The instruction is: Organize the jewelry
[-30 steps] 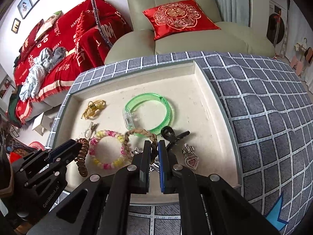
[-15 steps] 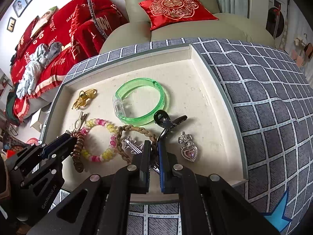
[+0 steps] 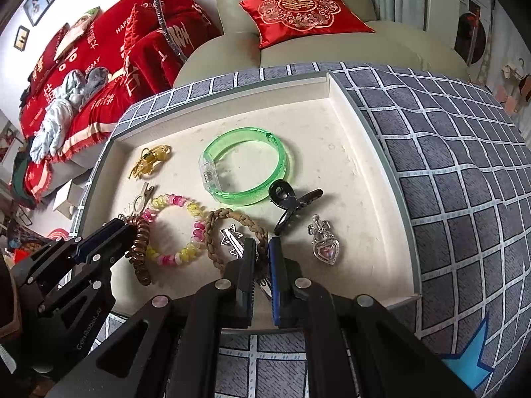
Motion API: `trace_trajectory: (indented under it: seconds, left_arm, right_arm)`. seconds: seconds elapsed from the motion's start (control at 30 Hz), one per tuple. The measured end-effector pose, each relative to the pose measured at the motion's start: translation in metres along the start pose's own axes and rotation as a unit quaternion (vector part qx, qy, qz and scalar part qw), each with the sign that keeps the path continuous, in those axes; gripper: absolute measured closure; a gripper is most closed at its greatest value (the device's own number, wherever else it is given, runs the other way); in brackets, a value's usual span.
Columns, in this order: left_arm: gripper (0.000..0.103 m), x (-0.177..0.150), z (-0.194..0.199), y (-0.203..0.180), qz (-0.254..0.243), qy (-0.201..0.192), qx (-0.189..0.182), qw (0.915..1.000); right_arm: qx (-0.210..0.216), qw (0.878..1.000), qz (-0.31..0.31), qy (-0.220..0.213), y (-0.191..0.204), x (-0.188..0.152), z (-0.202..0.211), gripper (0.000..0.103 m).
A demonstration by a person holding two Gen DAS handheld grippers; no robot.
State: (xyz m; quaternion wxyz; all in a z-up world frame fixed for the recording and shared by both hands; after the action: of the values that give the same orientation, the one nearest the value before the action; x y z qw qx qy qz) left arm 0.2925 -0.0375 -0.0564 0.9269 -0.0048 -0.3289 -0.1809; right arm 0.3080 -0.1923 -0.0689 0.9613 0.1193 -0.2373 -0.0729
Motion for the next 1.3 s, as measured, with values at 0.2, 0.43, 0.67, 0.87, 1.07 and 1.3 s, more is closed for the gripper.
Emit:
trace_trajectory:
  seconds: [0.2,0.43,0.67,0.87,1.07,1.3]
  left_arm:
    - [0.073,0.000,0.001,0.003,0.008,-0.002,0.000,1.0000]
    - [0.073,0.003,0.001,0.005,0.018,-0.006,0.000,0.9998]
    - [0.000,0.006,0.015,0.010,0.031,-0.035,0.025,0.9986]
    - [0.000,0.009,0.025,0.008,0.021,-0.041,0.026,0.9986]
    - [0.000,0.005,0.039,0.007,0.015,-0.048,0.036,0.9981]
    - [0.000,-0.010,0.057,0.009,0.027,-0.049,0.043,0.9975]
  right_arm:
    - [0.004,1.000,0.000,-0.025,-0.002,-0.001,0.013,0.031]
    - [0.017,0.999,-0.008,-0.044,-0.004,0.001,0.031,0.031]
    - [0.014,0.998,-0.020,-0.055,-0.012,0.002,0.039,0.031]
    - [0.011,0.998,-0.024,-0.053,-0.015,0.001,0.039,0.031]
    - [0.003,0.998,-0.004,-0.055,-0.010,-0.006,0.041,0.021]
    - [-0.016,0.997,0.015,-0.078,-0.005,-0.019,0.055,0.010]
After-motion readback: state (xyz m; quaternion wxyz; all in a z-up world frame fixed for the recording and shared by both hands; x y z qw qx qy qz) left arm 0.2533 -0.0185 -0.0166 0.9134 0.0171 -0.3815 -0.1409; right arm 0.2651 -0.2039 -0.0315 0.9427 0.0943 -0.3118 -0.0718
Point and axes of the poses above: each gripper's, at about its wrist camera, not at the fingertips, and z roughly against the way its jaws point, y to its left, x to its top, the point moved 1 cm from there along -z, roughly the way its jaws point, and after that the axes turned 8 degrees about -z, right-handed, at the moved point
